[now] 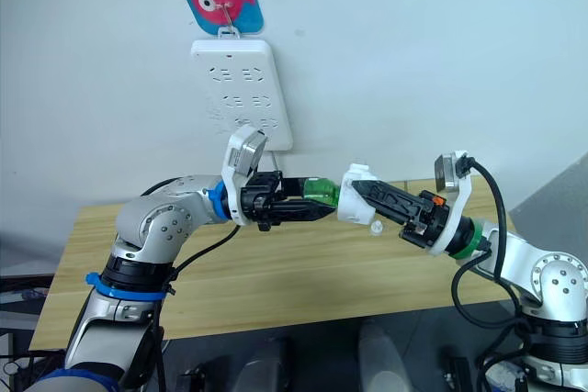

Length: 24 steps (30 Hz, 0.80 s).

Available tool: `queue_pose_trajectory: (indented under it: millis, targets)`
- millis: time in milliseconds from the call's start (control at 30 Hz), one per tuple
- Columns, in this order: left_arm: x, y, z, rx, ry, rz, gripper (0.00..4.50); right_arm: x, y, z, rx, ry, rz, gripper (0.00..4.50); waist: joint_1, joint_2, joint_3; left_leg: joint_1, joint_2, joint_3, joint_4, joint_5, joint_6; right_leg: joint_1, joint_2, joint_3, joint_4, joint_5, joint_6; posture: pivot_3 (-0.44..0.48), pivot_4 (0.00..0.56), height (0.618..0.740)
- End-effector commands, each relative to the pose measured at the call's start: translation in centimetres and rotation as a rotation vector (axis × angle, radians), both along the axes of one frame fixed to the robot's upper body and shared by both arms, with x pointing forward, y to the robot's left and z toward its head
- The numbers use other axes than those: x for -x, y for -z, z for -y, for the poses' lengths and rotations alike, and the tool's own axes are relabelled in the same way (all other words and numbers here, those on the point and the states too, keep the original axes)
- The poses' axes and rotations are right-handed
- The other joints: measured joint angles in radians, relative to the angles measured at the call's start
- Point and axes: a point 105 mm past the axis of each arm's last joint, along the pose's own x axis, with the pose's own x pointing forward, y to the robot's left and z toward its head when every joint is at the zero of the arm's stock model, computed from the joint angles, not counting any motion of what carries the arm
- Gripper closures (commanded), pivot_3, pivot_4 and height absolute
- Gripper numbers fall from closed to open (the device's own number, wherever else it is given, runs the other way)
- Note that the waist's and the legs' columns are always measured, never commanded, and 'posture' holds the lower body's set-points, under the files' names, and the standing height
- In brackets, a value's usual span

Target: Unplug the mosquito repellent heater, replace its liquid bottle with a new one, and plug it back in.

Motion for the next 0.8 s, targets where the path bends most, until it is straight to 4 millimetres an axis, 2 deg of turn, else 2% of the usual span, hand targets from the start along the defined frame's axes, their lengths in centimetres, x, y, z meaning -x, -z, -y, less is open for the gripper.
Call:
queue_pose_trajectory:
  millis: [33, 267, 367, 433, 467, 667, 800]
  targets:
    - [0.7, -1.0, 0.2, 0.008, 0.034, 0.065, 2.20, 0.6, -0.8, -0.2, -0.024, -0.041, 0.029, 0.00, 0.000, 0.000, 0.000, 0.000, 0.000, 0.000, 0.000, 0.000, 0.000, 0.000, 0.000, 0.000, 0.000, 0.000, 0.000, -0.159, 0.196, 0.740]
    - [0.8, -1.0, 0.3, 0.007, 0.037, 0.065, 2.20, 0.8, -0.8, -0.4, -0.017, -0.068, 0.031, 0.00, 0.000, 0.000, 0.000, 0.000, 0.000, 0.000, 0.000, 0.000, 0.000, 0.000, 0.000, 0.000, 0.000, 0.000, 0.000, -0.156, 0.196, 0.740]
    - [0.9, -1.0, 0.3, 0.005, 0.040, 0.065, 2.20, 0.9, -0.8, -0.5, -0.013, -0.079, 0.033, 0.59, 0.000, 0.000, 0.000, 0.000, 0.000, 0.000, 0.000, 0.000, 0.000, 0.000, 0.000, 0.000, 0.000, 0.000, 0.000, -0.156, 0.196, 0.740]
    - [0.8, -1.0, 0.3, 0.001, 0.042, 0.058, 2.20, 0.9, -0.8, -0.4, -0.003, -0.088, 0.034, 1.20, 0.000, 0.000, 0.000, 0.000, 0.000, 0.000, 0.000, 0.000, 0.000, 0.000, 0.000, 0.000, 0.000, 0.000, 0.000, -0.156, 0.196, 0.740]
    - [0.9, -1.0, 0.3, -0.005, 0.045, 0.058, 2.20, 0.9, -0.7, -0.3, 0.004, -0.094, 0.034, 1.32, 0.000, 0.000, 0.000, 0.000, 0.000, 0.000, 0.000, 0.000, 0.000, 0.000, 0.000, 0.000, 0.000, 0.000, 0.000, -0.156, 0.196, 0.740]
    - [0.4, -0.7, -0.2, -0.059, 0.037, -0.021, 2.20, 1.0, -0.9, 0.2, 0.093, -0.116, 0.047, 1.32, 0.000, 0.000, 0.000, 0.000, 0.000, 0.000, 0.000, 0.000, 0.000, 0.000, 0.000, 0.000, 0.000, 0.000, 0.000, -0.159, 0.200, 0.740]
    - [0.0, -0.5, -1.0, -0.104, 0.038, -0.112, 2.20, 1.4, -2.1, 0.2, 0.204, -0.147, 0.115, 1.32, -0.002, 0.000, 0.000, 0.000, 0.000, 0.000, 0.000, -0.001, 0.002, 0.000, 0.000, 0.000, 0.001, 0.000, 0.000, -0.161, 0.205, 0.740]
